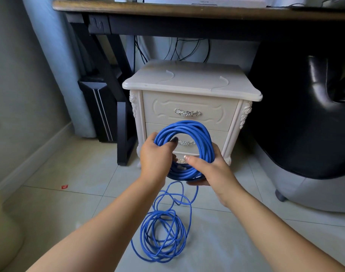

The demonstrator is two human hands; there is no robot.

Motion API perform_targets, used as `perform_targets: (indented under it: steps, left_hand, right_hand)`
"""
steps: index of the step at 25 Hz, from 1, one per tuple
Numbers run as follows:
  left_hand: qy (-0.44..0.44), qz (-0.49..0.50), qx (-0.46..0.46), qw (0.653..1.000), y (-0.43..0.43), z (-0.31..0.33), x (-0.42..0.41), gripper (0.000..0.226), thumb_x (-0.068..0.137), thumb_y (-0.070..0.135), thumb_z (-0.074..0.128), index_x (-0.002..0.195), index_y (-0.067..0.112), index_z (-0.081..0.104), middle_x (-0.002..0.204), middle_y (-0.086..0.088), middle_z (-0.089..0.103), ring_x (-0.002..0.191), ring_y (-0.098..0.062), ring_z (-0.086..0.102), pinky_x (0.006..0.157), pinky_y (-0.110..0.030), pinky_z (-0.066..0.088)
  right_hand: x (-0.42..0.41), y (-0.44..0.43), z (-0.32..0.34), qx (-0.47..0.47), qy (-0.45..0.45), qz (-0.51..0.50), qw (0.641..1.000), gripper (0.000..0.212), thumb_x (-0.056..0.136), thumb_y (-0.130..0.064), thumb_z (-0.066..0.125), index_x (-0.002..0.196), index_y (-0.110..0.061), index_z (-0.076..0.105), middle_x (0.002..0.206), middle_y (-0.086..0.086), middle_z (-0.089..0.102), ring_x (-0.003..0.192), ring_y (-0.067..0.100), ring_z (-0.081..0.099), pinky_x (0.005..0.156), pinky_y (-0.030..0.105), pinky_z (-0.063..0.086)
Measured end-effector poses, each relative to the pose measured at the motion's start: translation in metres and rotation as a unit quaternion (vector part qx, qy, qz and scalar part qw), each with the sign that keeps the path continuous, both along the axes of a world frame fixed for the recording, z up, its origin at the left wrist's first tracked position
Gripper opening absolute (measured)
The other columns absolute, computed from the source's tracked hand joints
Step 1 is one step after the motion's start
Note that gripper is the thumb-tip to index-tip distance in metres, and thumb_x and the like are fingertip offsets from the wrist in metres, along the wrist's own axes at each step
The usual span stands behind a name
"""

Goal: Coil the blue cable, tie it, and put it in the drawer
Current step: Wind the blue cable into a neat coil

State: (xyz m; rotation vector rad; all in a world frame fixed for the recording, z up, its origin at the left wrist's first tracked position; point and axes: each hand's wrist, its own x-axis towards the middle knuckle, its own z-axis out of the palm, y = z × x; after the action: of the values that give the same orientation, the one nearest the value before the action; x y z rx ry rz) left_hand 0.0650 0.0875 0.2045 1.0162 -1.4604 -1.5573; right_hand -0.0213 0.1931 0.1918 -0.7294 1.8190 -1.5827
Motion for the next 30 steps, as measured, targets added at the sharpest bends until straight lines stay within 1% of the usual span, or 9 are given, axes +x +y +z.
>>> perform_targets:
  steps: [3,6,10,13,15,18,21,24,30]
  left_hand:
    - [0.036,-0.001,0.078,0.996,0.008,-0.006,-0.001,0.008,0.088,0.012,0.067,0.088,0.018,0.061,0.062,-0.004,0.051,0.059,-0.019,0.052,0.064,-0.038,0.052]
    - [0.046,-0.014,0.105,0.993,0.011,-0.007,-0.001,0.012,0.087,0.012,0.068,0.09,0.021,0.062,0.059,-0.002,0.053,0.063,-0.02,0.056,0.081,-0.049,0.057]
    - [0.0,-0.101,0.088,0.991,-0.001,-0.001,0.005,0.017,0.082,0.017,0.076,0.093,0.017,0.063,0.068,0.001,0.062,0.072,-0.018,0.062,0.087,-0.045,0.054]
    - [-0.098,-0.163,-0.044,0.981,-0.012,0.002,0.01,0.036,0.079,0.022,0.079,0.11,0.024,0.062,0.09,0.009,0.066,0.079,-0.008,0.065,0.074,-0.022,0.052]
    - [-0.138,-0.178,-0.204,0.953,-0.013,0.002,0.014,0.06,0.078,0.015,0.076,0.13,0.033,0.052,0.114,0.013,0.061,0.099,0.002,0.061,0.082,-0.012,0.047]
    - [-0.194,-0.237,-0.42,0.855,-0.01,-0.001,0.014,0.076,0.072,0.007,0.066,0.142,0.031,0.044,0.13,0.007,0.053,0.116,-0.008,0.052,0.093,-0.018,0.041]
    - [-0.273,-0.239,-0.431,0.826,-0.01,-0.002,0.013,0.063,0.076,0.011,0.06,0.135,0.032,0.05,0.111,0.006,0.064,0.097,-0.017,0.06,0.081,-0.034,0.051]
    - [-0.274,-0.182,-0.452,0.829,-0.009,0.001,0.014,0.022,0.08,0.015,0.059,0.101,0.021,0.062,0.08,0.007,0.062,0.078,-0.022,0.059,0.068,-0.036,0.05]
    - [-0.089,-0.088,-0.225,0.966,-0.021,0.006,0.016,0.007,0.082,0.018,0.069,0.083,0.023,0.064,0.066,-0.004,0.061,0.062,-0.019,0.057,0.063,-0.039,0.055]
  right_hand:
    - [-0.005,0.0,0.004,-0.007,0.016,-0.043,0.999,0.033,0.08,-0.025,0.076,0.108,-0.026,0.058,0.087,-0.007,0.069,0.083,0.004,0.066,0.076,0.021,0.049]
    - [-0.009,0.0,0.004,-0.003,0.041,-0.05,0.998,0.026,0.079,-0.017,0.073,0.1,-0.025,0.058,0.083,-0.002,0.065,0.077,0.012,0.062,0.073,0.025,0.047]
    - [-0.013,-0.001,0.002,-0.001,0.1,-0.086,0.991,0.024,0.077,-0.005,0.063,0.094,-0.021,0.056,0.072,-0.001,0.052,0.062,0.013,0.046,0.058,0.022,0.041]
    - [-0.019,0.003,0.006,0.041,0.183,-0.077,0.979,0.025,0.078,-0.01,0.062,0.095,-0.024,0.053,0.069,-0.004,0.053,0.06,0.017,0.046,0.054,0.024,0.042]
    - [-0.016,0.003,0.008,0.114,0.28,-0.037,0.953,0.026,0.078,-0.017,0.061,0.098,-0.028,0.049,0.073,-0.003,0.059,0.067,0.024,0.054,0.061,0.034,0.047]
    - [-0.005,0.002,0.009,0.194,0.424,0.035,0.884,0.031,0.08,-0.021,0.058,0.107,-0.029,0.045,0.086,-0.004,0.062,0.084,0.031,0.058,0.073,0.036,0.047]
    - [0.002,0.001,0.013,0.205,0.495,0.057,0.843,0.035,0.082,-0.022,0.056,0.114,-0.029,0.043,0.101,-0.004,0.064,0.089,0.031,0.058,0.077,0.038,0.048]
    - [0.003,0.0,0.017,0.184,0.462,0.031,0.867,0.032,0.079,-0.027,0.06,0.107,-0.031,0.044,0.094,-0.007,0.065,0.085,0.03,0.059,0.073,0.036,0.048]
    - [-0.018,0.006,0.013,0.041,0.104,0.067,0.992,0.034,0.075,-0.034,0.08,0.099,-0.032,0.057,0.091,-0.006,0.066,0.081,0.007,0.064,0.078,0.03,0.055]
